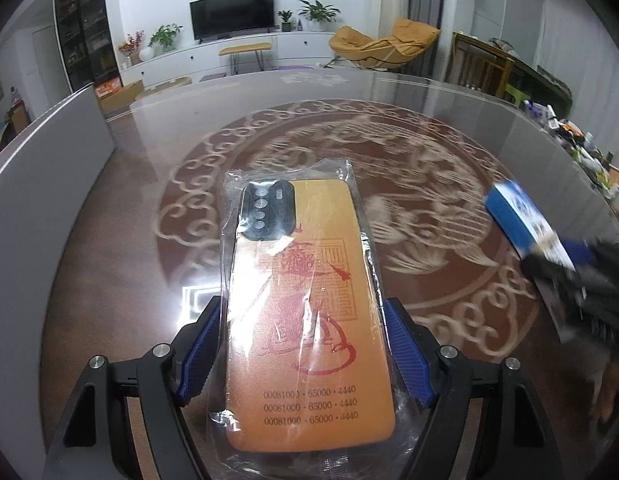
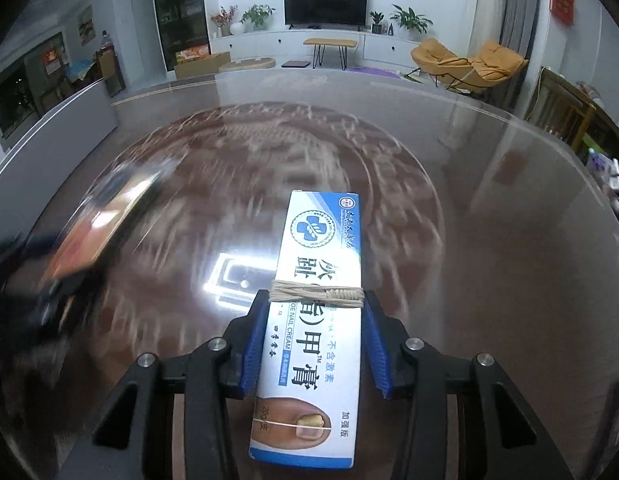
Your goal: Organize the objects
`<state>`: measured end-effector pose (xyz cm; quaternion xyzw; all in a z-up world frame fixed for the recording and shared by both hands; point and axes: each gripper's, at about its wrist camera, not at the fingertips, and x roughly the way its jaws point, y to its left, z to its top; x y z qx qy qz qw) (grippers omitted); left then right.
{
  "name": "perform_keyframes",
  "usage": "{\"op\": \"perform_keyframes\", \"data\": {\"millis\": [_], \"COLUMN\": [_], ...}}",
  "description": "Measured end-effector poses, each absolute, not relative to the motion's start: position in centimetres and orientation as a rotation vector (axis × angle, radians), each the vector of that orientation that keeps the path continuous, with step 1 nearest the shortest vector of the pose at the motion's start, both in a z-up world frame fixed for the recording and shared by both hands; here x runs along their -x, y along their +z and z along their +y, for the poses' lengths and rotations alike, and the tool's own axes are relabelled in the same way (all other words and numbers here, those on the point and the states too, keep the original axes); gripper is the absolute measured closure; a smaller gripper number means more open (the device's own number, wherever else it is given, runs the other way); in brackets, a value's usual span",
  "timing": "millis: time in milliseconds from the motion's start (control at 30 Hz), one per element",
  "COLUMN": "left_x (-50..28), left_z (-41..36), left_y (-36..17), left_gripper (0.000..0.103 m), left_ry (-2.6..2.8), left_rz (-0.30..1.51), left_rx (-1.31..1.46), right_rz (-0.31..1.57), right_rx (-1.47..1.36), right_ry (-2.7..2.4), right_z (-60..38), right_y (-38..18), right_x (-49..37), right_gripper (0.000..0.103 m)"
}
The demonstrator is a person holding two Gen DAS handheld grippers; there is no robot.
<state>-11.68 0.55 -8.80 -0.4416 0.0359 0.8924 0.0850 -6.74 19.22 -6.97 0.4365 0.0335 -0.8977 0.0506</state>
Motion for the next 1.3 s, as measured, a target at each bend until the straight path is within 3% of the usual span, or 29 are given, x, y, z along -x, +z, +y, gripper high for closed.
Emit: {"op": "perform_keyframes", "data": {"millis": [133,167,200,267,300,333,1300], "left_x": [10.3,10.0,9.8,10.9,11.5,12.3,13.4], "left_z": [4.3,5.1,5.7,6.4,6.4,6.4,5.9], "left_y": [-8.9,-8.9,-8.9,-9.2,-9.2,-9.3,-9.1], "left_gripper": [0.024,0.019,0.012,0.0,0.0,0.0,0.0], "left_ry": [2.624,2.619,2.611,2.607,2.612,2.633,2.658], "left_rz": [0.141,0.16,0.167,0.172,0.151,0.14,0.115], "left_rx": [1.303,1.305,1.309,1.35,1.357,1.357,1.371], "right_rz": [0.056,0.049,0.049,0.032,-0.015,-0.025,-0.012], "right_rx": [-1.338,-1.342,-1.354,-1.39,-1.427,-1.432,-1.457], "right_ry": [-2.797,-2.803,-2.814,-2.829,-2.822,-2.825,-2.834], "right_z": [21.1,21.3,21.5,22.2,22.8,22.9,22.8], "right_y": [-7.0,-7.0,-7.0,-7.3,-7.5,-7.5,-7.7], "right_x": [4.5,4.6,4.8,5.2,5.6,5.7,6.2], "right_gripper": [0.058,0.056,0.05,0.025,0.007,0.005,0.001]}}
